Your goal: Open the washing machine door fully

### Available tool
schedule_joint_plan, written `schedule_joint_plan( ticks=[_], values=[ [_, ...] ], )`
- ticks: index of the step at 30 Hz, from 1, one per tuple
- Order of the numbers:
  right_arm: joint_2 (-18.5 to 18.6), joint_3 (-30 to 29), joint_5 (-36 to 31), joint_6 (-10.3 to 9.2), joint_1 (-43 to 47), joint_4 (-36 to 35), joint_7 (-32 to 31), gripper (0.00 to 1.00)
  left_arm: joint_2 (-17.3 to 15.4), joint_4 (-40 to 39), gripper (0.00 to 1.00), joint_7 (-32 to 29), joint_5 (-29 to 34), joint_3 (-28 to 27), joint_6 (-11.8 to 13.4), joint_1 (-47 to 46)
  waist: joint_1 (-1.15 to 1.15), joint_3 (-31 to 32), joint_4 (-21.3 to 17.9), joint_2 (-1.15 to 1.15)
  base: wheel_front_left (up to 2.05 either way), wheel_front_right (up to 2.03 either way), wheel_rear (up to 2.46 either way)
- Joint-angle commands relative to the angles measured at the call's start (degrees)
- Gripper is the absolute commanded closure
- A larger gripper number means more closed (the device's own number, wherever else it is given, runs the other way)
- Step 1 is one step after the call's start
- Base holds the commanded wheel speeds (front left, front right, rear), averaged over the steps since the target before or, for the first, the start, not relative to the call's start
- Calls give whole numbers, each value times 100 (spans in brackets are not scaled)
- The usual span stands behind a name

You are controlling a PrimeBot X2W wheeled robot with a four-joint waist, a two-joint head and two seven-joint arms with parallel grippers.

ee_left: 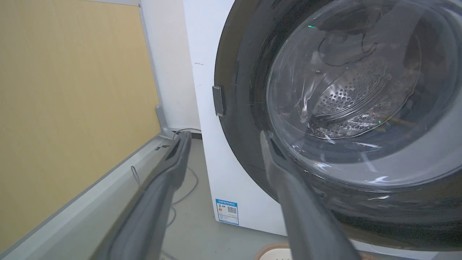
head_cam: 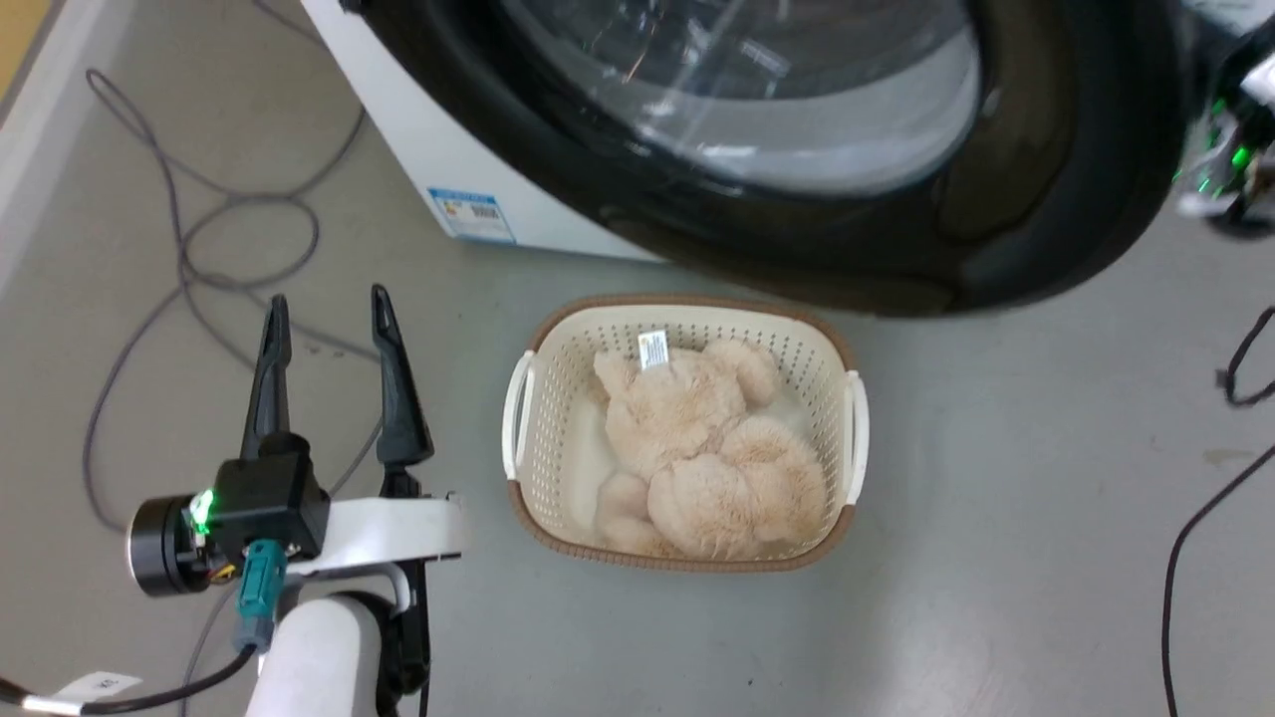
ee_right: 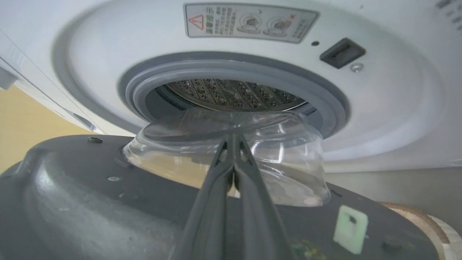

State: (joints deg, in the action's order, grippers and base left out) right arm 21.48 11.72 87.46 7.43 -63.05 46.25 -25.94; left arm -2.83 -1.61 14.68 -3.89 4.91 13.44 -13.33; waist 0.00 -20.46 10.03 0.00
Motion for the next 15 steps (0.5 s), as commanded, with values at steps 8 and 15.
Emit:
schedule_joint_plan(
  ticks=[8, 15],
  values=[
    [-76, 207, 132, 6, 984, -669, -381, 100, -5, 90, 0, 32, 79, -99, -76, 284, 0, 424, -184, 0, 0, 0, 0],
    [-140, 315, 243, 6, 1668, -1200, -577, 100, -5, 151, 0, 32, 120, -128, -135, 462, 0, 677, -300, 0, 0, 0, 0]
  ],
)
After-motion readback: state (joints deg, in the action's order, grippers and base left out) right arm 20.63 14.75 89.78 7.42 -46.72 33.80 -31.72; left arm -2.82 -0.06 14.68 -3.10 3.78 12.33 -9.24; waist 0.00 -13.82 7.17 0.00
